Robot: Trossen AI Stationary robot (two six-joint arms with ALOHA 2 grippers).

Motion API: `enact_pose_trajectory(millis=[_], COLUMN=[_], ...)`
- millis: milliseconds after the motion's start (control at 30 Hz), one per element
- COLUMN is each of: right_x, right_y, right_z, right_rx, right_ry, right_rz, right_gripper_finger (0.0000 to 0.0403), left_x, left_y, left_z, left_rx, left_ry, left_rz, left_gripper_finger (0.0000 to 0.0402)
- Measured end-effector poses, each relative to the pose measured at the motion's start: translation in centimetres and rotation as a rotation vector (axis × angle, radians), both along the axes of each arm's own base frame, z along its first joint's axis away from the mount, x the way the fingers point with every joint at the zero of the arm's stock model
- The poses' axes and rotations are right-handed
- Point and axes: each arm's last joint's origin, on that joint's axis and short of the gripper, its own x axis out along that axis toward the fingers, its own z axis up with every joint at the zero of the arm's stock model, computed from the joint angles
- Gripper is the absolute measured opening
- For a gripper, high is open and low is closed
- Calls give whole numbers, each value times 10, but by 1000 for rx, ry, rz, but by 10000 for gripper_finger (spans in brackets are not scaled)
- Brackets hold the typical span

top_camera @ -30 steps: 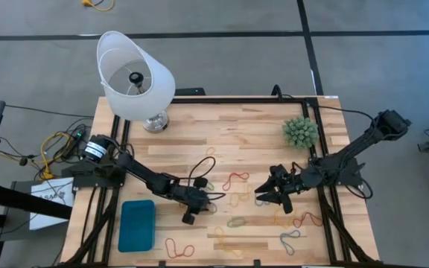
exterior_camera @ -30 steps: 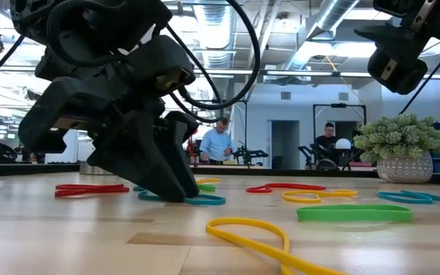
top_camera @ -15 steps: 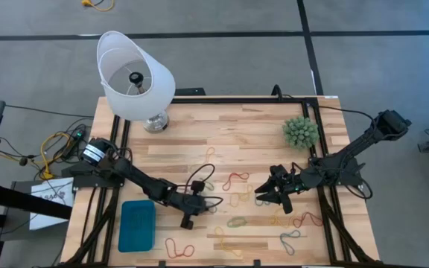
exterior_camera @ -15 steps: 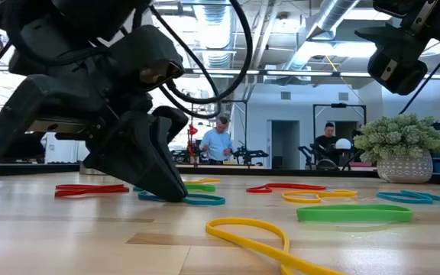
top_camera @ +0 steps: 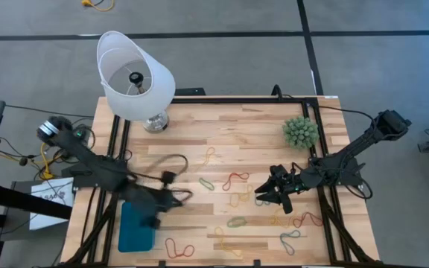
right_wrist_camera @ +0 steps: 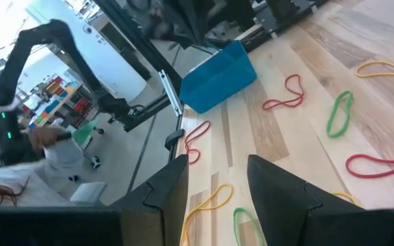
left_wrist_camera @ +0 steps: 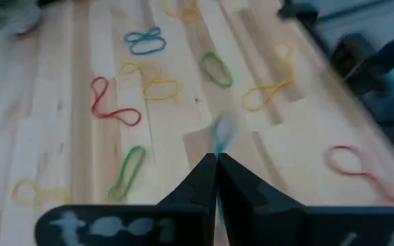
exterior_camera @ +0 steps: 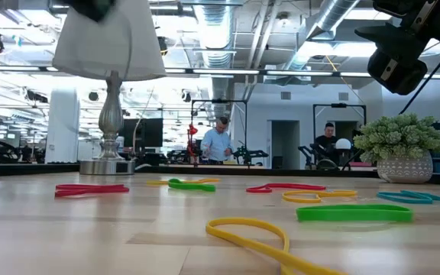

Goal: Pick and place items into bin
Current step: Put the blue rubber band into the blue bin

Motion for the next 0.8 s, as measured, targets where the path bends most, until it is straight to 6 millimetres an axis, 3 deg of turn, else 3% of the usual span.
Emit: enact_pose_trajectory(millis=[167, 267, 467, 800], right_x=[0, 0, 0, 1], right_y=[0, 0, -2, -3], right_z=[-1, -1, -3, -3], right_rx=[-5, -9, -30, -28], right_ry=[6, 12, 26, 26], right_rz=[0, -2, -45, -56], right_gripper_finger=[143, 141, 139, 137], left_x=[-50, -71, -89, -87], left_y=[-5, -7, -11, -35], left_z=[31, 36, 12, -26], left_rx=[-114, -178, -204, -249], left_ry=[73, 162, 325, 587], left_rz=[25, 85, 265, 383], left_gripper_finger=[0, 0, 0, 0])
